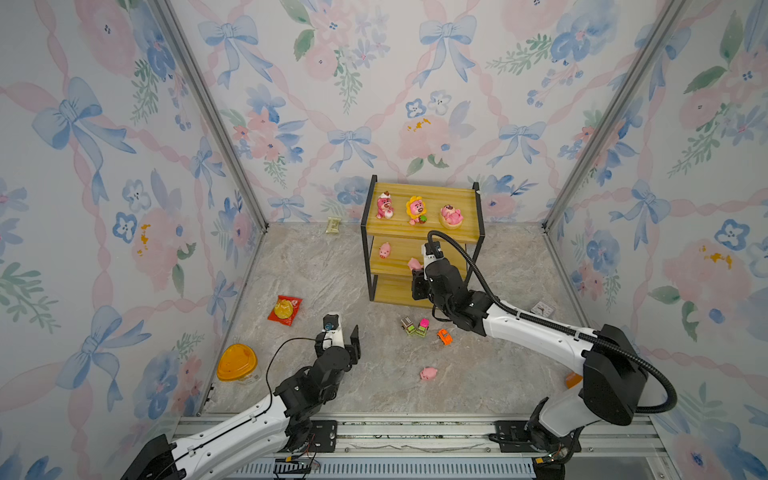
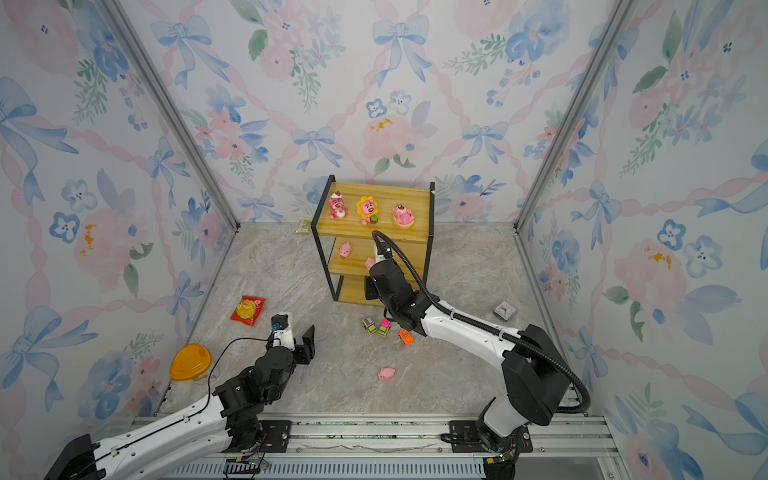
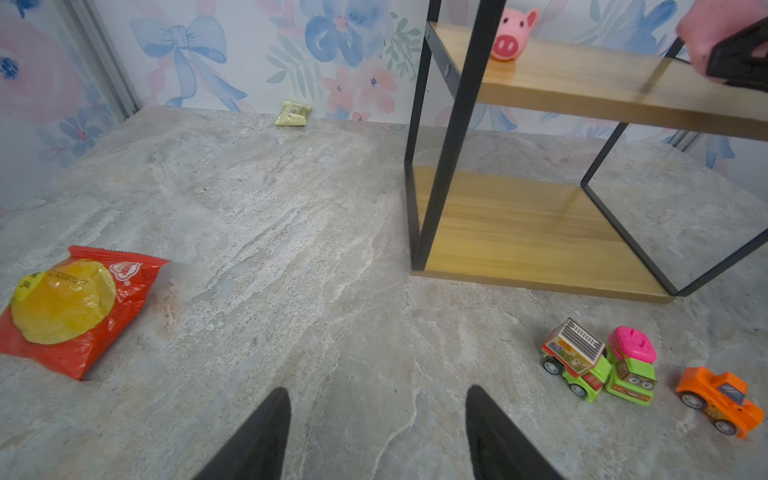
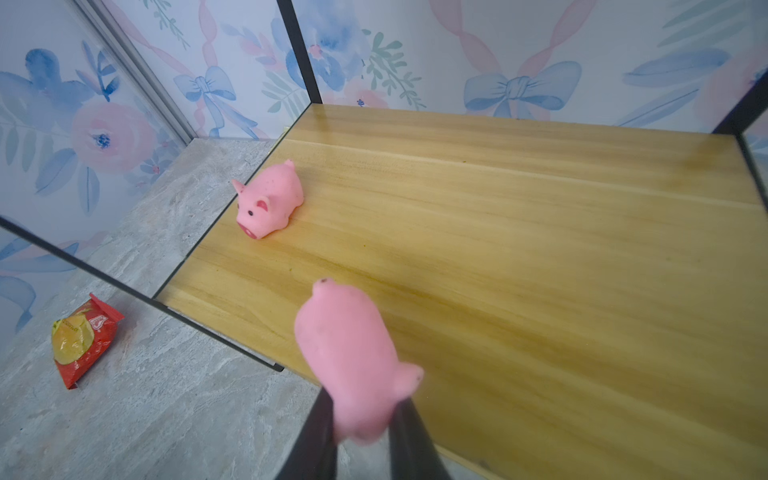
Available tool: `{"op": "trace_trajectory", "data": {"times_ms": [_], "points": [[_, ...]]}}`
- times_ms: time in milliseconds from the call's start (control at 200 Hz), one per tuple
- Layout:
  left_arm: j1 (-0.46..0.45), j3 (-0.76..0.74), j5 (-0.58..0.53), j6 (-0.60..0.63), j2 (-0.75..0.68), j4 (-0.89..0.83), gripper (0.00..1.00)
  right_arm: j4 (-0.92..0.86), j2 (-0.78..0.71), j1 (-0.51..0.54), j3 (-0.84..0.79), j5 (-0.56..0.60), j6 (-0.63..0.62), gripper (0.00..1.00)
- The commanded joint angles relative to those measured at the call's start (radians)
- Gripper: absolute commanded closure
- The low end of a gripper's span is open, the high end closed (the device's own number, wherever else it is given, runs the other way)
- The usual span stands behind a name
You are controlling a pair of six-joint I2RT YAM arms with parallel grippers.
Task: Place and organize the plastic toys onto the shelf
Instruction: 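Move the held pig across the middle shelf beside the other pig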
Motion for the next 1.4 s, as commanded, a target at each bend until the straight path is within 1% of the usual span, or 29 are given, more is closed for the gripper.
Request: {"op": "trace_trajectory", "data": {"times_ms": [0, 260, 440, 460, 565, 825, 1130, 1395], "points": [[0.01, 0.004, 0.012, 0.029, -0.017, -0.02, 0.32, 0.04, 0.027, 0.031, -0.002, 0.089, 0.036, 0.77], [0.018, 0.007, 0.042, 0.056, -0.022, -0.021, 0.32, -0.012, 0.085, 0.069, 0.073, 0.188, 0.077, 0.78], [0.021, 0.009, 0.07, 0.07, -0.017, -0.006, 0.32, -0.047, 0.087, 0.074, 0.106, 0.24, 0.111, 0.79], [0.023, 0.01, 0.073, 0.071, -0.015, -0.002, 0.32, -0.046, 0.112, 0.074, 0.109, 0.245, 0.113, 0.79], [0.027, 0.013, 0.09, 0.082, -0.002, 0.007, 0.32, -0.064, 0.118, 0.072, 0.122, 0.268, 0.127, 0.79], [0.036, 0.028, 0.122, 0.105, 0.035, 0.03, 0.32, -0.078, 0.133, 0.068, 0.142, 0.296, 0.148, 0.79], [0.047, 0.033, 0.142, 0.115, 0.045, 0.028, 0.32, -0.065, 0.147, 0.049, 0.144, 0.293, 0.17, 0.79], [0.052, 0.038, 0.147, 0.116, 0.044, 0.021, 0.32, -0.048, 0.175, 0.048, 0.161, 0.289, 0.165, 0.78]]}}
